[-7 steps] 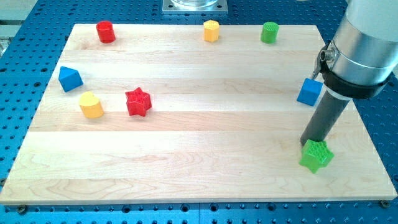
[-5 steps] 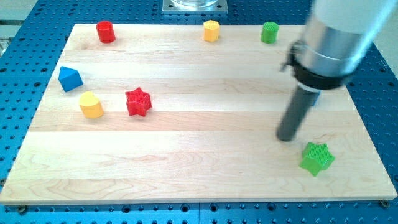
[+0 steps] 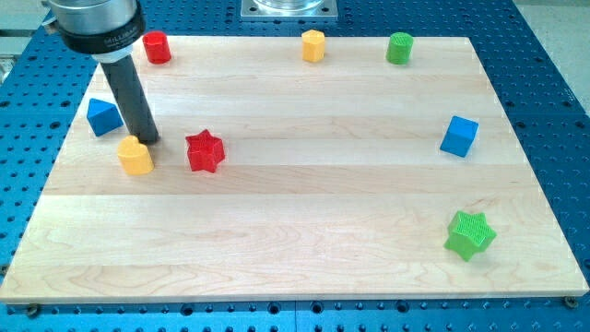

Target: Push the red star into the center of the board

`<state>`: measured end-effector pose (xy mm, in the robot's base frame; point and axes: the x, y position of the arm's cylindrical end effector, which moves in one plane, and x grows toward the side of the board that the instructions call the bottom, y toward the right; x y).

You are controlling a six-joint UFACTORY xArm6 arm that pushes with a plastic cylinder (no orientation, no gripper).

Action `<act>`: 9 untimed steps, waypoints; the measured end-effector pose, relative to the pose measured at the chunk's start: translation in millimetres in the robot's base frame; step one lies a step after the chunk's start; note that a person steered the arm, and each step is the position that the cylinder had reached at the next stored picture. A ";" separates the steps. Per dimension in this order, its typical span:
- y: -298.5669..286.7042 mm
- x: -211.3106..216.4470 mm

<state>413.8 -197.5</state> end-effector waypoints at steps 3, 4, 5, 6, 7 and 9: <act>43.6 22.7; -26.7 -0.4; -43.1 68.1; 22.3 84.4; -60.4 56.4; 119.6 62.5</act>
